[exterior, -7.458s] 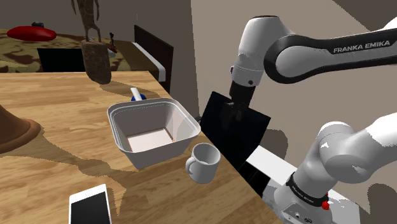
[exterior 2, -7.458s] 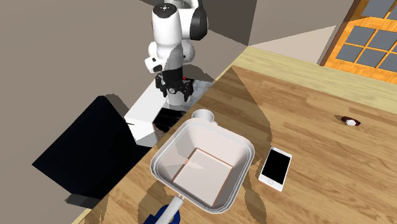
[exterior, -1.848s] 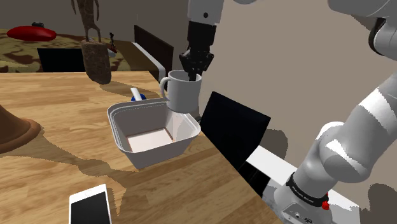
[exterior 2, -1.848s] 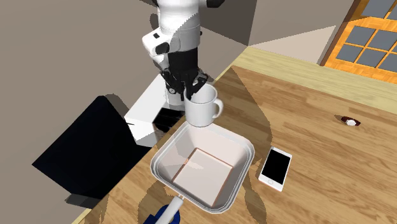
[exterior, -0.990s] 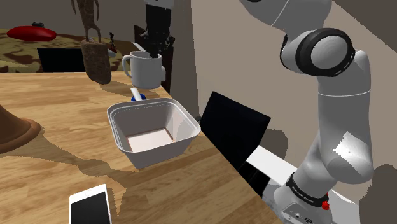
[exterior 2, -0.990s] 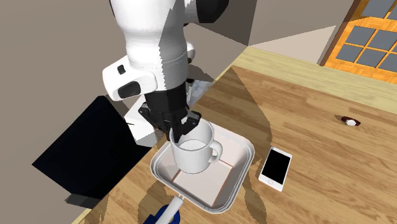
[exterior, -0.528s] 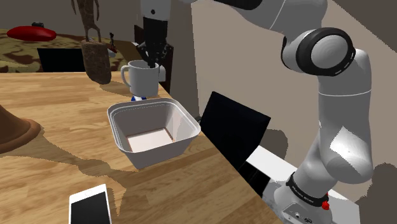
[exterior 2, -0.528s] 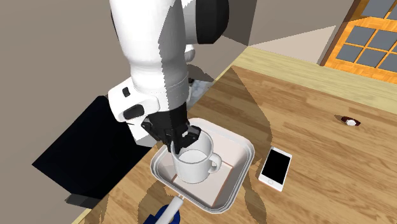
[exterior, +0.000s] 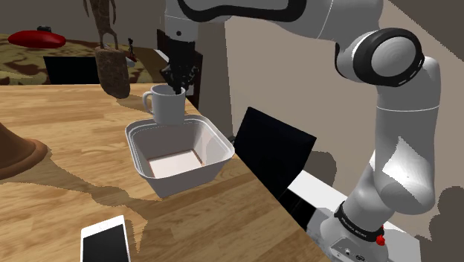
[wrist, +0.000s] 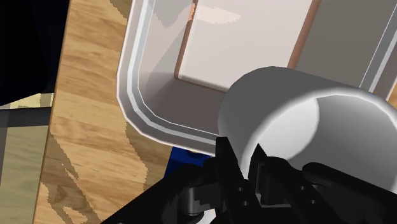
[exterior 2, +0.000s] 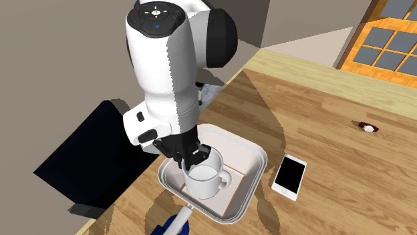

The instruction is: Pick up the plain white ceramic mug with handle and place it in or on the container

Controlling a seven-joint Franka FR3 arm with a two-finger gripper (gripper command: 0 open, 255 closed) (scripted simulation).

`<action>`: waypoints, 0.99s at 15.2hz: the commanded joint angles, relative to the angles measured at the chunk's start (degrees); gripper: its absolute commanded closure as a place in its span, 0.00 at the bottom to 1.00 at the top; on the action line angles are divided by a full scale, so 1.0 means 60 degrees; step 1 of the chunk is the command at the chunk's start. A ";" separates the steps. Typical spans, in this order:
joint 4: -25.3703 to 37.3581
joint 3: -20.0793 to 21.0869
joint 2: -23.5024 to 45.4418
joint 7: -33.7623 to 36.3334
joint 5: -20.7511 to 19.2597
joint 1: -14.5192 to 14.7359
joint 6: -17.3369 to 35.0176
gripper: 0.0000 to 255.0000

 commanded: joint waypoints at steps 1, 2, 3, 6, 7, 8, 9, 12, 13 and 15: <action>-0.0306 -0.0005 -0.0043 -0.0009 0.0010 -0.0040 0.0275 1.00; -0.0466 -0.0007 -0.0063 -0.0007 0.0015 -0.0056 0.0415 1.00; -0.0621 -0.0008 -0.0080 -0.0005 0.0019 -0.0071 0.0553 1.00; -0.0690 -0.0009 -0.0087 -0.0004 0.0020 -0.0078 0.0615 1.00; -0.0689 -0.0009 -0.0086 -0.0004 0.0020 -0.0078 0.0615 1.00; -0.0689 -0.0009 -0.0086 -0.0004 0.0020 -0.0078 0.0615 1.00; -0.0689 -0.0009 -0.0086 -0.0004 0.0020 -0.0078 0.0615 1.00; -0.0689 -0.0009 -0.0086 -0.0005 0.0020 -0.0078 0.0614 0.00; -0.0689 -0.0010 -0.0086 -0.0005 0.0020 -0.0078 0.0615 0.00; -0.0691 -0.0009 -0.0086 -0.0004 0.0020 -0.0078 0.0616 0.00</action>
